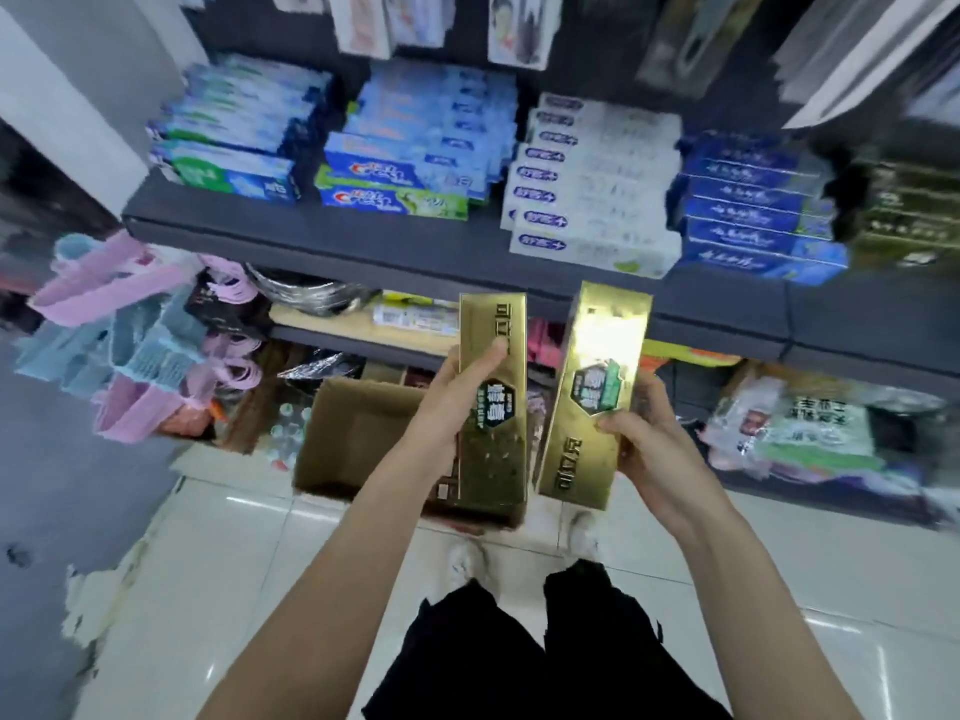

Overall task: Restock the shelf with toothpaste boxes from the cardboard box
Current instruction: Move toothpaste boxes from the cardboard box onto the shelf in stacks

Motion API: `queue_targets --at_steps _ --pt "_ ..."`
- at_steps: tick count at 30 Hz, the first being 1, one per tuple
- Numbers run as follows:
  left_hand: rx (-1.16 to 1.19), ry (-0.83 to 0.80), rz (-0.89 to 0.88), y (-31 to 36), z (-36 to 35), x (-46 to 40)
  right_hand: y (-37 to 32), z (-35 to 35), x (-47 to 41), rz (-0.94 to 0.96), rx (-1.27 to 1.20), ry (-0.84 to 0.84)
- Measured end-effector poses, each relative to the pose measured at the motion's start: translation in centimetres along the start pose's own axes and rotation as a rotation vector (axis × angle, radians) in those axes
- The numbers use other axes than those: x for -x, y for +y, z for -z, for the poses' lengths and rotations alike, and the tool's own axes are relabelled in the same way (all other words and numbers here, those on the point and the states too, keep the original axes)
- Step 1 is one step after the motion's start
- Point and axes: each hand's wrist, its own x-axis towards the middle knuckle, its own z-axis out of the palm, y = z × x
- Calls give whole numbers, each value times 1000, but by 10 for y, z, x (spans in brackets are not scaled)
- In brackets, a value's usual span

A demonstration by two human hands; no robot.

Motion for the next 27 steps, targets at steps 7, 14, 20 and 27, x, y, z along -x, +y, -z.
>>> queue_targets --at_steps 7,14,20,27 --pt "-179 -185 5 4 -93 -11 -26 69 -7 6 -121 76" --pt "-248 -157 -154 -2 -226 -16 -82 194 -15 114 57 127" --pt "-335 3 -357 -17 -327 -20 -126 321 -15 388 157 290" --pt "-325 166 -502 -24 -375 -34 -147 397 -74 498 -142 448"
